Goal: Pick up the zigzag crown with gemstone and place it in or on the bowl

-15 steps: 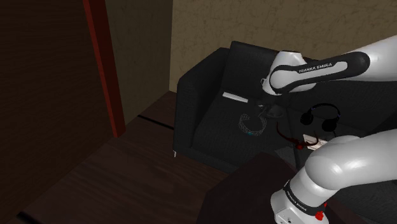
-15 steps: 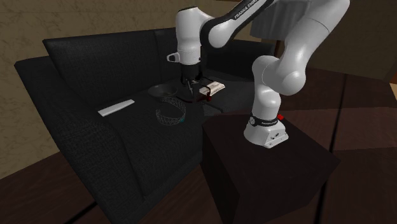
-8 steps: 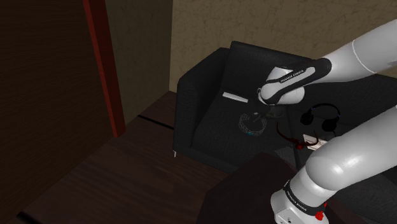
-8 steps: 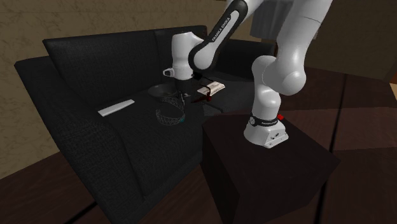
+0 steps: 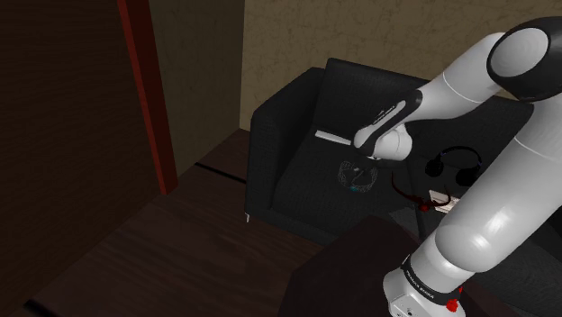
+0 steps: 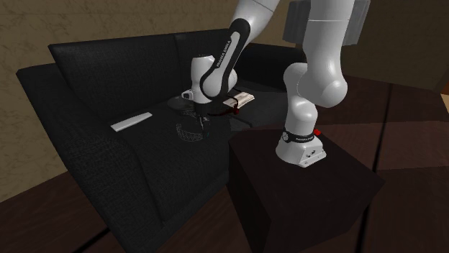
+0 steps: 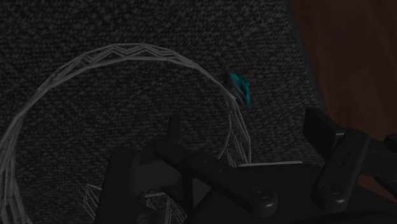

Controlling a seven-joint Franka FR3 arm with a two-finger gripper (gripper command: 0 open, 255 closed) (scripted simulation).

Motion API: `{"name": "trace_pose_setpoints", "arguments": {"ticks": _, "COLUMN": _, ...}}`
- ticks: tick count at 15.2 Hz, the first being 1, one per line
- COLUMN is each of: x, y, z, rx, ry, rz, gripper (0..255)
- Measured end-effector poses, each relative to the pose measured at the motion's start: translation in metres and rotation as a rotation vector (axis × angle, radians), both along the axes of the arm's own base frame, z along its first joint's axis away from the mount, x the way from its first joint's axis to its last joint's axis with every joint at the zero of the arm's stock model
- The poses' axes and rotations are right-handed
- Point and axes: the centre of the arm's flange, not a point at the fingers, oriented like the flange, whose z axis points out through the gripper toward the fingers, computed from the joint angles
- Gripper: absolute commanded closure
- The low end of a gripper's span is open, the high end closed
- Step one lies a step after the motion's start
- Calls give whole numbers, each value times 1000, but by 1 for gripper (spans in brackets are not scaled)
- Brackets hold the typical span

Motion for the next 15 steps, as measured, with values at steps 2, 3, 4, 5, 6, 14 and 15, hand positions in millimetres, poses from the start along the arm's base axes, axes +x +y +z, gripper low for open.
{"name": "trace_pose_setpoints", "arguments": {"ticks": 2, "x": 1, "y": 0, "z": -9, "rx": 0, "ry": 0, "rz": 0, "gripper": 0}}
{"name": "trace_pose_setpoints", "arguments": {"ticks": 3, "x": 1, "y": 0, "z": -13, "rx": 0, "ry": -1, "rz": 0, "gripper": 0}}
{"name": "trace_pose_setpoints", "arguments": {"ticks": 4, "x": 1, "y": 0, "z": -15, "rx": 0, "ry": -1, "rz": 0, "gripper": 0}}
{"name": "trace_pose_setpoints", "arguments": {"ticks": 5, "x": 1, "y": 0, "z": -16, "rx": 0, "ry": -1, "rz": 0, "gripper": 0}}
{"name": "trace_pose_setpoints", "arguments": {"ticks": 6, "x": 1, "y": 0, "z": -17, "rx": 0, "ry": -1, "rz": -1, "gripper": 0}}
{"name": "trace_pose_setpoints", "arguments": {"ticks": 14, "x": 1, "y": 0, "z": -17, "rx": 0, "ry": -1, "rz": -1, "gripper": 255}}
{"name": "trace_pose_setpoints", "arguments": {"ticks": 15, "x": 1, "y": 0, "z": -17, "rx": -1, "ry": -1, "rz": 0, "gripper": 255}}
